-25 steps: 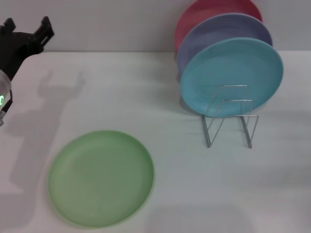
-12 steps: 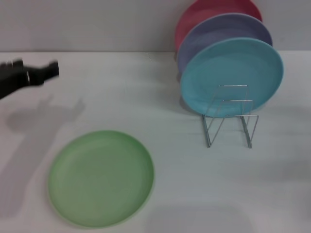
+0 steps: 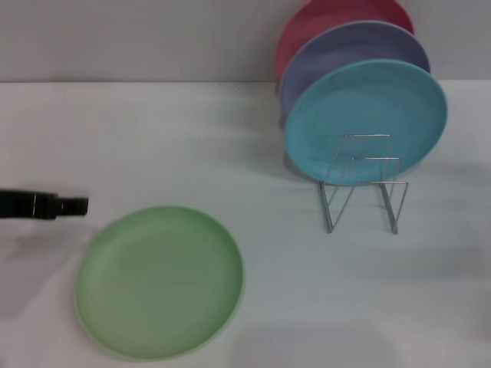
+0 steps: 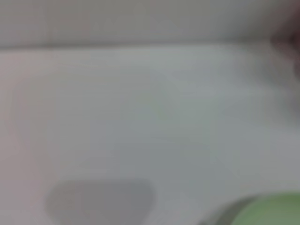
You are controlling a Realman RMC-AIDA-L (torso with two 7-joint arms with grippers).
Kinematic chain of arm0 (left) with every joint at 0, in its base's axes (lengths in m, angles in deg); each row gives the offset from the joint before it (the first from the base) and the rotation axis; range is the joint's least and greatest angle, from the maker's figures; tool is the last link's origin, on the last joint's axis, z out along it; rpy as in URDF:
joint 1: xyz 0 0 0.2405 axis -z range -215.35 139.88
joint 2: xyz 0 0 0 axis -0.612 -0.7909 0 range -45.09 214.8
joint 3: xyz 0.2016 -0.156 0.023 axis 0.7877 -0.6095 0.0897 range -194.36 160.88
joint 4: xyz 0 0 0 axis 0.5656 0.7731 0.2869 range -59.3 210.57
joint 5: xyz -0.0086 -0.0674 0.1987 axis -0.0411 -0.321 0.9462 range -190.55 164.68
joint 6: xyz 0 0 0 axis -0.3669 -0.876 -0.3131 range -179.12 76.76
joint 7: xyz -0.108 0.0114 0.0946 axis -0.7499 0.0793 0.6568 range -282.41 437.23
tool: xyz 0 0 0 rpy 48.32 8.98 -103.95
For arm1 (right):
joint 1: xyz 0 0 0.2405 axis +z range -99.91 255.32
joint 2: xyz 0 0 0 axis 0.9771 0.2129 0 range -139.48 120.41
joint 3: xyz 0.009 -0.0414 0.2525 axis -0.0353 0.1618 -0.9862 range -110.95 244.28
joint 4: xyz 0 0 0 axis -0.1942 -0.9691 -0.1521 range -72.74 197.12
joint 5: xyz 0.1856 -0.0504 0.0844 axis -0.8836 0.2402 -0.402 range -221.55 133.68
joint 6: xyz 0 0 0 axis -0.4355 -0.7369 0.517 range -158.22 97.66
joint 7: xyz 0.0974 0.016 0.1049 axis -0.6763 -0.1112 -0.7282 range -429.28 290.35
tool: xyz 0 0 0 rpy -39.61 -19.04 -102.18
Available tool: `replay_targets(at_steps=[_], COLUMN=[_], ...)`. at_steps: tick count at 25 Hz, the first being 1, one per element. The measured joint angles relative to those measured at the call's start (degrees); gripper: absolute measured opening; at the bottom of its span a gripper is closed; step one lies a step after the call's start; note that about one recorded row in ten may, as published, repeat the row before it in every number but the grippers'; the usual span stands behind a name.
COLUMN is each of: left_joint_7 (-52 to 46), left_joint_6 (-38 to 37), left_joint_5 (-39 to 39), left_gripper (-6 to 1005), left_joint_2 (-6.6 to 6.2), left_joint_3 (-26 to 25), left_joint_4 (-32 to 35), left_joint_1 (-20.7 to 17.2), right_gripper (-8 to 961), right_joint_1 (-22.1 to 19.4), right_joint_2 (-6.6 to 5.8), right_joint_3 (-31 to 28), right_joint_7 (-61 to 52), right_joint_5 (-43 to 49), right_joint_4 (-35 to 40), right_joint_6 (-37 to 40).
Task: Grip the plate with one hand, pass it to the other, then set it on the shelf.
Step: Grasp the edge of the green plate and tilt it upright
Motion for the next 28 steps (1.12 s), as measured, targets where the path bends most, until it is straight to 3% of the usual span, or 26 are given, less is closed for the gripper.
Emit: replay_targets(at_steps=[1,4,9,16,28], left_joint_7=[-1.4,-4.3,-7.3,-9.8,-11.0], left_joint_6=[5.4,11.5,15.6,16.5,17.1], left_joint_5=[2.2,5.9,7.5,7.9,8.4], left_gripper=[859,859,800,717,694], left_joint_2=[0.06,0.15,0.26,0.25,0.39], left_joint_3=[-0.5,-0.2,0.9,1.0,1.9], left_joint_4=[0.0,0.5,2.1,6.2,11.3], left_joint_1=[1.7,4.4,7.2,9.0,10.8], right_gripper=[665,665,665,665,665], right_joint_1=[0.2,0.9,2.1,2.9,3.4], right_joint_2=[0.0,-0.1,-0.23,-0.44,-0.69], right_joint_3=[0.0,0.0,-0.1,-0.6,-0.7], right_joint_7=[0.0,1.3,3.6,3.2,2.3], right_joint_5=[0.0,0.0,-0.1,-0.4,-0.5], right_joint_4=[0.0,0.2,0.4,0.6,0.5], right_joint_6=[0.0,-0.1,-1.3,-2.0,-1.8])
